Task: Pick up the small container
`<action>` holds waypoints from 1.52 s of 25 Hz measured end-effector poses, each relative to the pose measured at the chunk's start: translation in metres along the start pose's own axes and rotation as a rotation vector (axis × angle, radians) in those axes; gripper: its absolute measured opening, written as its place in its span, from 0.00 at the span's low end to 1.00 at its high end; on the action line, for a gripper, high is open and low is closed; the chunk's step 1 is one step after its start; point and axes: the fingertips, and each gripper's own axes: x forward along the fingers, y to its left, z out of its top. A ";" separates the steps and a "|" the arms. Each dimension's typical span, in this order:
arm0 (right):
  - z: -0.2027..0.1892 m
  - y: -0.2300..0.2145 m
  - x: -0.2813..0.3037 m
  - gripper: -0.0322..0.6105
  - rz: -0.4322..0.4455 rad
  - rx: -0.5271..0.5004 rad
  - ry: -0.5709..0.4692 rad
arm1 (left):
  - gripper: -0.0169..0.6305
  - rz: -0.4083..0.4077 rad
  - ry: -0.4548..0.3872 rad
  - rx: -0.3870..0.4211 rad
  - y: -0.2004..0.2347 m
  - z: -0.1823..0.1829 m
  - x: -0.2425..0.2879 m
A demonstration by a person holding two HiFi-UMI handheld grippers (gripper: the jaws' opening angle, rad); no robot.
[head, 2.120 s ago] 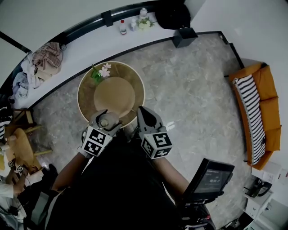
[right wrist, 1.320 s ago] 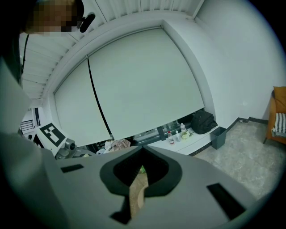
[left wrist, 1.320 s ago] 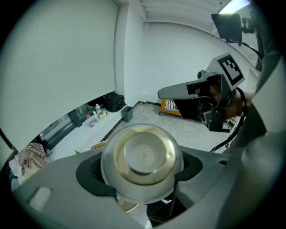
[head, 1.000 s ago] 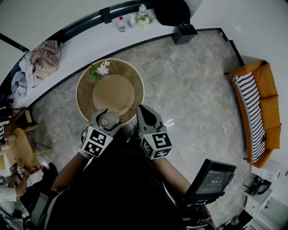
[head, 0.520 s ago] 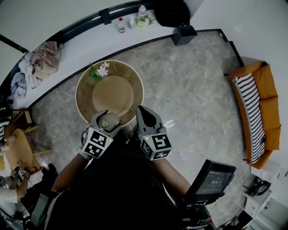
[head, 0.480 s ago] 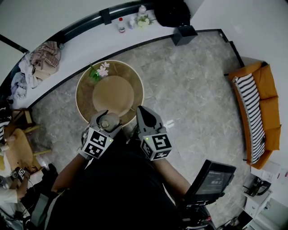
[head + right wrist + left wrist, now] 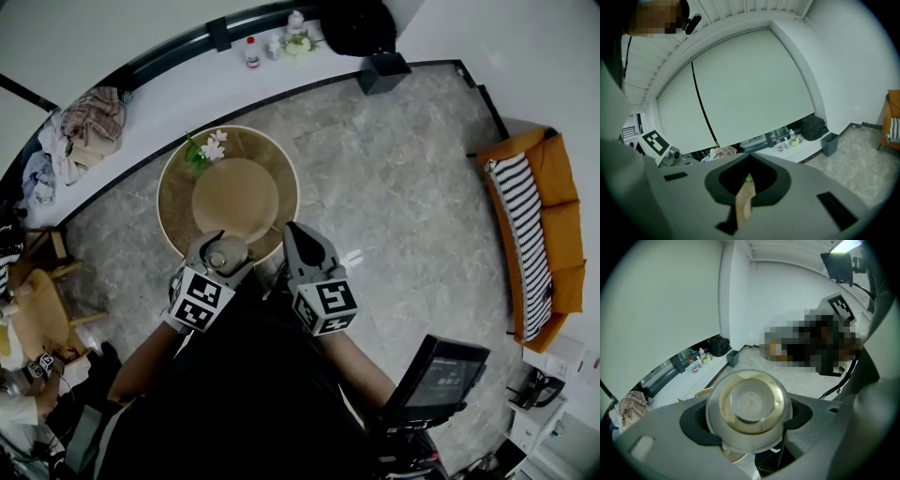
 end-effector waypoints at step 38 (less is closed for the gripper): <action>-0.002 0.003 -0.002 0.04 0.008 0.007 0.000 | 0.55 0.006 0.018 -0.008 0.000 -0.005 0.001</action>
